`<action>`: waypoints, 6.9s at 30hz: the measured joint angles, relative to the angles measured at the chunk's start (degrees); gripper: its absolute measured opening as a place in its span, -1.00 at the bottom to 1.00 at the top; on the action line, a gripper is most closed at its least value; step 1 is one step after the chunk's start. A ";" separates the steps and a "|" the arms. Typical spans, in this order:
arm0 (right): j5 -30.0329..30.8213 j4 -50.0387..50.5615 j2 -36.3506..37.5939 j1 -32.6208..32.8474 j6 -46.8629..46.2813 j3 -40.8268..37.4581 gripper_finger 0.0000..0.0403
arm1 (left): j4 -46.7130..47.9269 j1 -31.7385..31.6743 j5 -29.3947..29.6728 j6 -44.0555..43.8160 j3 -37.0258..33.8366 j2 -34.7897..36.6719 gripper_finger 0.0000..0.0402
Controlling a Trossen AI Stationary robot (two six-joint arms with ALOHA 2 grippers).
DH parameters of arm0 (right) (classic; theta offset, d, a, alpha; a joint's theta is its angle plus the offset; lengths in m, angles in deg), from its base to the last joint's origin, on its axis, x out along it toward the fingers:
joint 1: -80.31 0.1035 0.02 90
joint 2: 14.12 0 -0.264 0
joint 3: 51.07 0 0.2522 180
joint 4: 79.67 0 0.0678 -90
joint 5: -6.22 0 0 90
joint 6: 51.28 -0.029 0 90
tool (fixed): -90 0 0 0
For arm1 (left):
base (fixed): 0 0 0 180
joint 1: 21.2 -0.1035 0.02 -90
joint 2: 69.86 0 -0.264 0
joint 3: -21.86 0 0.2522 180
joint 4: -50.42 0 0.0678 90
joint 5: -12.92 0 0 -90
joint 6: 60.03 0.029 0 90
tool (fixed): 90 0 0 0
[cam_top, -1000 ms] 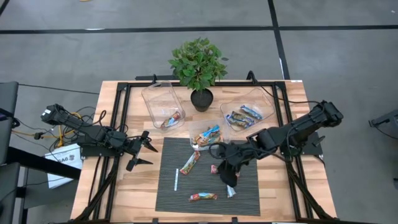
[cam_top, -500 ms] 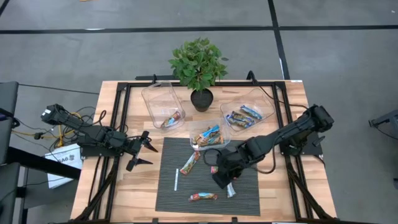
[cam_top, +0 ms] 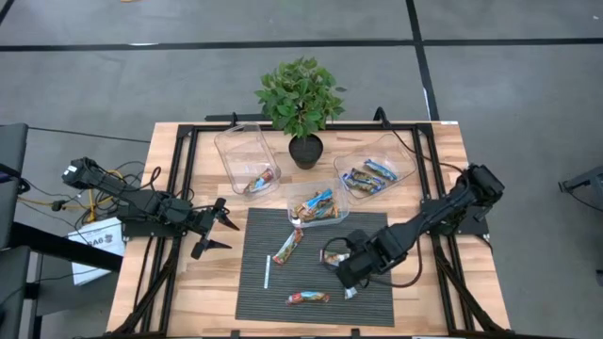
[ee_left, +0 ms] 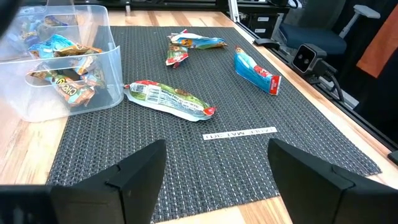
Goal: Pick and place Granola Bars by type
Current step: Put the orange granola bar into the middle transparent bin
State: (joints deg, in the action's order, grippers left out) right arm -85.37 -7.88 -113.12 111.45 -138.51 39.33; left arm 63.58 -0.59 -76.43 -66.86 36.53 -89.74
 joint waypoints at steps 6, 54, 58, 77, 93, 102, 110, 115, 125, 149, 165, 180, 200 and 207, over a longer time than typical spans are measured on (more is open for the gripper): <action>0.35 -3.32 -3.83 0.12 -1.35 0.00 -0.19 | 0.02 0.01 -0.01 -0.01 0.00 0.00 0.37; -2.00 -13.45 -12.89 -1.93 0.67 -2.54 -0.53 | 0.00 0.00 -0.01 -0.01 0.00 0.02 0.37; -2.79 -14.65 -12.87 -2.04 0.67 -2.93 -0.59 | 0.00 0.01 -0.01 0.00 0.00 0.02 0.37; -4.23 -15.74 -12.87 -2.73 3.75 -2.93 -0.92 | 0.00 -0.01 -0.01 0.00 0.00 0.02 0.37; -4.92 -21.30 -10.42 -4.07 6.64 -2.93 -0.94 | 0.01 0.01 -0.01 -0.01 0.00 0.02 0.37; -4.02 -22.64 -5.49 -5.44 9.84 -2.93 -0.94 | 0.03 -0.01 -0.01 0.00 0.00 0.01 0.37; -3.87 -23.83 0.21 -8.01 14.40 -2.92 -0.93 | 0.04 0.01 -0.01 -0.01 0.00 0.02 0.37; -3.79 -24.10 4.02 -10.10 18.14 -2.91 -0.94 | 0.04 0.01 -0.01 0.00 0.00 0.02 0.37; -2.97 -24.40 11.49 -14.53 25.05 -2.89 -0.94 | 0.04 0.01 -0.03 -0.02 0.02 0.00 0.37; -3.02 -22.93 16.59 -20.80 66.11 -2.89 -0.94 | 0.07 0.01 -0.03 0.00 0.01 0.00 0.37; 4.31 -22.04 16.57 -20.75 110.80 -2.89 -0.92 | 0.07 -0.01 -0.01 0.00 0.00 0.02 0.37; 6.05 -17.57 16.68 -20.75 114.28 -2.89 -0.93 | 0.07 0.01 -0.02 0.00 0.02 0.02 0.37; 6.28 -17.85 0.66 -26.35 120.75 -2.91 -0.93 | 0.00 0.01 0.06 0.00 0.00 0.00 0.37; 6.30 -20.41 -4.23 -28.66 121.95 -2.91 -0.92 | 0.02 0.01 0.01 0.00 0.02 0.00 0.37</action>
State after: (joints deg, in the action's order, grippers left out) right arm -79.07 -28.29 -117.35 82.79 -16.56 36.43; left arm 63.60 -0.58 -76.41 -66.86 36.55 -89.74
